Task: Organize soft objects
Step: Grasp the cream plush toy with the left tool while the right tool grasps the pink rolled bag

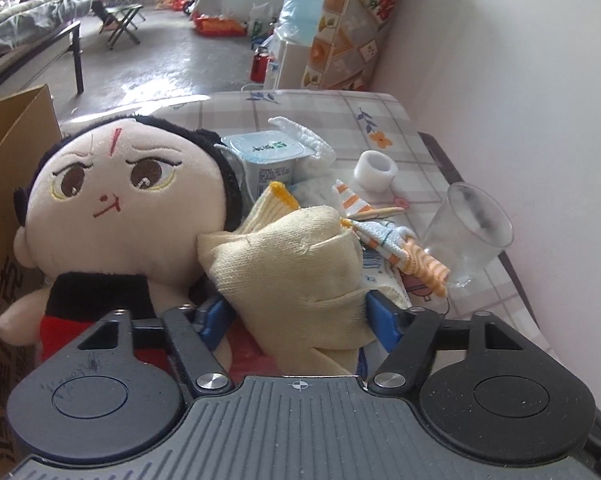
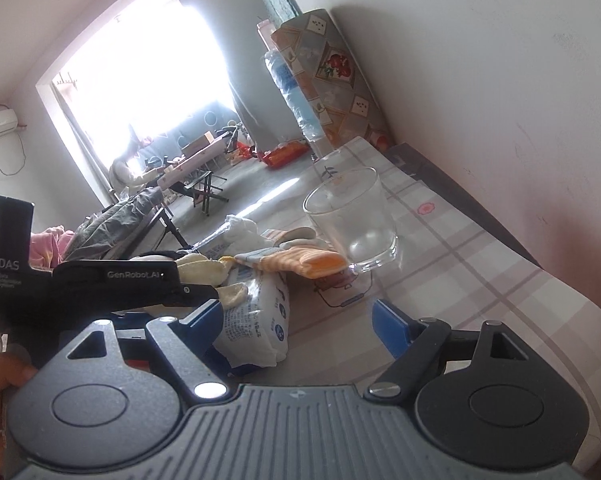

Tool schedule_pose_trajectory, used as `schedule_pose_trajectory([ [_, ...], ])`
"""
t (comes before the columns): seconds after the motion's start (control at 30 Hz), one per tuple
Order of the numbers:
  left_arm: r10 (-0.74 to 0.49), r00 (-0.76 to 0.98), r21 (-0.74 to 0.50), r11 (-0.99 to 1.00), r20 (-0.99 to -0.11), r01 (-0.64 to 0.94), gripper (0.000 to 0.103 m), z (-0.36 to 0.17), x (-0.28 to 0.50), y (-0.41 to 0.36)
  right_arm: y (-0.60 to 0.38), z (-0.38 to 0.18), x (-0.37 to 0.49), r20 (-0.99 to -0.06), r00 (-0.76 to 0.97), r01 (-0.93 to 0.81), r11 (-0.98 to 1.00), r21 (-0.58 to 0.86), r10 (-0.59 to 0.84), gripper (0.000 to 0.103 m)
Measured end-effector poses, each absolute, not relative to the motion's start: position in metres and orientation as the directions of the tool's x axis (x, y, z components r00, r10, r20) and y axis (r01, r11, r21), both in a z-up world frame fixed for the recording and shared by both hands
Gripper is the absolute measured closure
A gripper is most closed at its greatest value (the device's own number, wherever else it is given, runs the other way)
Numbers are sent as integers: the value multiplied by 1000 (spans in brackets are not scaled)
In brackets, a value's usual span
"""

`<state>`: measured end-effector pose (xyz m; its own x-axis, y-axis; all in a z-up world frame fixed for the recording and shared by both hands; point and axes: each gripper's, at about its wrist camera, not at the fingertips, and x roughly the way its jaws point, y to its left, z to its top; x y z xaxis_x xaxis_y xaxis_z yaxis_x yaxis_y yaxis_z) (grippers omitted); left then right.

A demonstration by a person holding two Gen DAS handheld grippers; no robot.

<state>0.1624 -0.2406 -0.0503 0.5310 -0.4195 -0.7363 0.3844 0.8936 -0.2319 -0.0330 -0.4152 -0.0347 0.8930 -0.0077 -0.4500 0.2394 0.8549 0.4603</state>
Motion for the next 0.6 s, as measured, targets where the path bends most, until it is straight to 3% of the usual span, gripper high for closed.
schedule_pose_trajectory([
  [0.1, -430, 532, -264, 894, -729, 361, 54, -49, 160, -239, -416, -35, -35, -449, 894, 240, 853, 463, -8, 19],
  [0.17, -439, 532, -276, 891, -724, 359, 70, -47, 157, -237, -416, -34, -37, -449, 894, 241, 853, 463, -9, 19],
  [0.23, -439, 537, -281, 893, -721, 352, 76, -44, 155, -234, -417, -34, -39, -450, 893, 245, 851, 464, -12, 19],
  [0.6, -511, 521, -379, 859, -684, 345, 79, -27, 136, -192, -415, -22, -39, -456, 890, 227, 867, 443, -1, 24],
])
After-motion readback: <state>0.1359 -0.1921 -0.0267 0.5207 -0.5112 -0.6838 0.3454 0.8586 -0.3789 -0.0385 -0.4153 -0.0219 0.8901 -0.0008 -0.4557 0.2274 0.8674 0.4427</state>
